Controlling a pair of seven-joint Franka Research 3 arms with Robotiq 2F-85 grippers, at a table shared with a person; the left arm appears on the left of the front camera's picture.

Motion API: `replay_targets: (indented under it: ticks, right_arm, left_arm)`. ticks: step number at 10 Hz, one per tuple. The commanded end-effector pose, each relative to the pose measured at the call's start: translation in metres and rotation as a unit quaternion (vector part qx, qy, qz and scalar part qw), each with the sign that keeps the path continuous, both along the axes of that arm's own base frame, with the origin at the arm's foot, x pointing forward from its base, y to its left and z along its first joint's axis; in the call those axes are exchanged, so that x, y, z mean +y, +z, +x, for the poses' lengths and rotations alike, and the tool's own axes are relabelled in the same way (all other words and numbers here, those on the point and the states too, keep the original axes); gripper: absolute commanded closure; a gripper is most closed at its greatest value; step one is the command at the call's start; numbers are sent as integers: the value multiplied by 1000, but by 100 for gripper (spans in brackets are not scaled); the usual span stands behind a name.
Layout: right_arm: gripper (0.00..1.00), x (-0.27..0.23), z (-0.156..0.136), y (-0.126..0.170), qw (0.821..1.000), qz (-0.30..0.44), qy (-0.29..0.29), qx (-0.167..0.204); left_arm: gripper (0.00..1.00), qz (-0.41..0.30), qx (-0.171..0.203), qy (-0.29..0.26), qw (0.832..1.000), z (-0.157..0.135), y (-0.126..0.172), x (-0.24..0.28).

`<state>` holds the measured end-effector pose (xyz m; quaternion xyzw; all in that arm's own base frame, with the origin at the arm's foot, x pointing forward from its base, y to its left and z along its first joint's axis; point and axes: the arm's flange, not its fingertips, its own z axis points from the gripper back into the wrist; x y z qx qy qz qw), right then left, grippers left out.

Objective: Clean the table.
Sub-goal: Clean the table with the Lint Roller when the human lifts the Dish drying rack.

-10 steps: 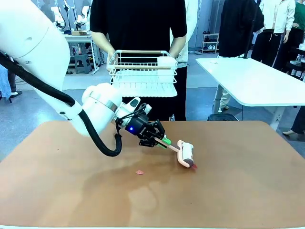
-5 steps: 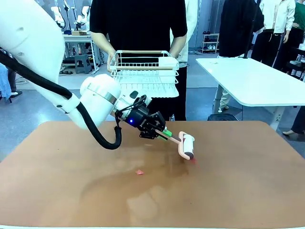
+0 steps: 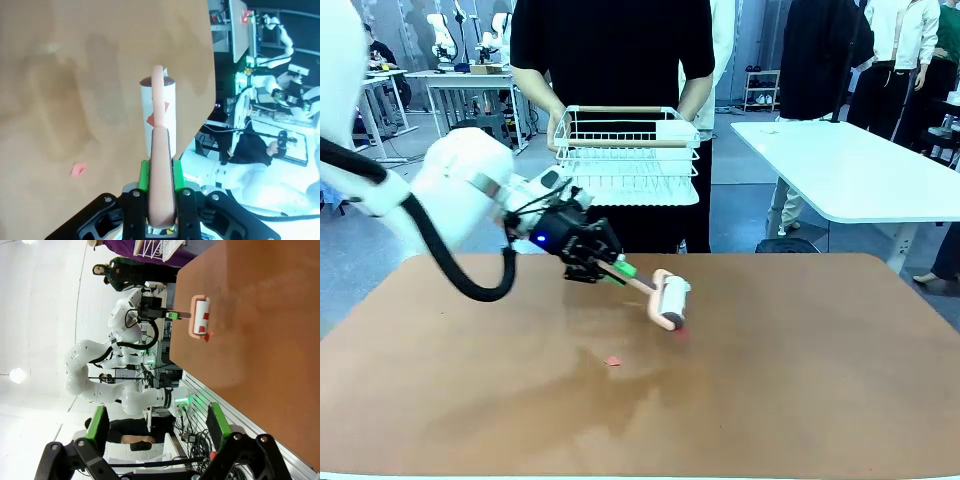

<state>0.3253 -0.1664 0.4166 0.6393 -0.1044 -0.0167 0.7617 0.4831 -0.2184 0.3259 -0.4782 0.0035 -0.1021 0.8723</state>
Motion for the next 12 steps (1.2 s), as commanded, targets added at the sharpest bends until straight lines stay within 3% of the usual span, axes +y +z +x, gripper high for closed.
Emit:
replay_targets:
  ticks: [1,4,8,12]
  right_arm:
    - [0,1,-1,2,1000,1,1,-3]
    - [0,1,-1,2,1000,1,1,-3]
    - [0,1,-1,2,1000,1,1,-3]
    - [0,1,-1,2,1000,1,1,-3]
  left_arm:
    - [79,-5,5,12,1000,-23,16,64]
    - [79,12,9,18,1000,-59,15,146]
    - [79,33,-23,60,997,-79,-19,181]
    - [79,29,-35,55,997,-81,-44,206]
